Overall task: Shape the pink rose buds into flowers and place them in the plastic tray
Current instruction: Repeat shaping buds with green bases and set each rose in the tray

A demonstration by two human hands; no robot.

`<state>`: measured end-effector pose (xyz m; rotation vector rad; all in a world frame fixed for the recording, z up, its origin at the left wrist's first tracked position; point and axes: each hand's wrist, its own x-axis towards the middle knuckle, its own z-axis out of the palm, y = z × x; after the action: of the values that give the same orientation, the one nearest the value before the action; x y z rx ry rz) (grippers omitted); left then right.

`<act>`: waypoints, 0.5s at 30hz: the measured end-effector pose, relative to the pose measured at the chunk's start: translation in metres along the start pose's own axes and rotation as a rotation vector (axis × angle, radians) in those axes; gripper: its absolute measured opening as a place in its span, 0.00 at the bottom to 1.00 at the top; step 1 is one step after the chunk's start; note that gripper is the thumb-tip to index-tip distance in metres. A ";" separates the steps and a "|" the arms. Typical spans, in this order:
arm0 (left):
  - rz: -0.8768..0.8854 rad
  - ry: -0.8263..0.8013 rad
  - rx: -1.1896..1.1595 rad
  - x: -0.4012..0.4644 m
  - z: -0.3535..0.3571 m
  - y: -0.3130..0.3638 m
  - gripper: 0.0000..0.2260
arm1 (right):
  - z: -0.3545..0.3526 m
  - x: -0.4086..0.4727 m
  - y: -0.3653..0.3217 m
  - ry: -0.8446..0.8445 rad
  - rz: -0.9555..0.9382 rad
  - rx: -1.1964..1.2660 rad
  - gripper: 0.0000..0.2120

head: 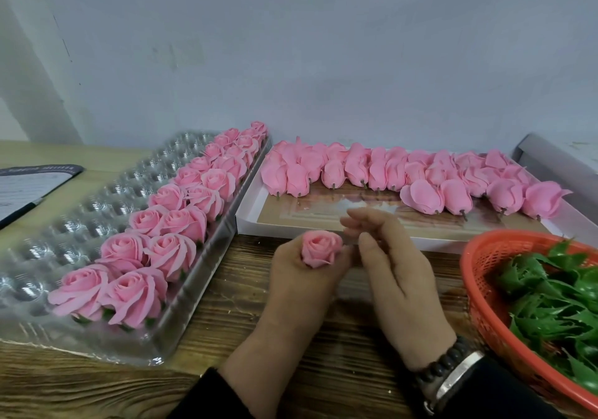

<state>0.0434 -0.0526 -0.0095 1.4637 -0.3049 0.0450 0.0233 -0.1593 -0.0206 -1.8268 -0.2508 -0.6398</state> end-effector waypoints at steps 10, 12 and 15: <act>-0.265 0.131 -0.591 -0.002 0.008 0.002 0.18 | 0.014 -0.002 0.002 -0.191 0.104 -0.099 0.18; -0.307 0.092 -0.617 -0.004 0.010 0.002 0.19 | 0.013 -0.002 0.001 -0.163 0.106 -0.140 0.17; -0.329 0.046 -0.636 -0.003 0.009 0.000 0.17 | 0.012 -0.003 -0.002 -0.151 0.115 -0.154 0.14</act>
<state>0.0388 -0.0613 -0.0095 0.8622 -0.0263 -0.2629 0.0239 -0.1472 -0.0234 -2.0251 -0.1992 -0.4513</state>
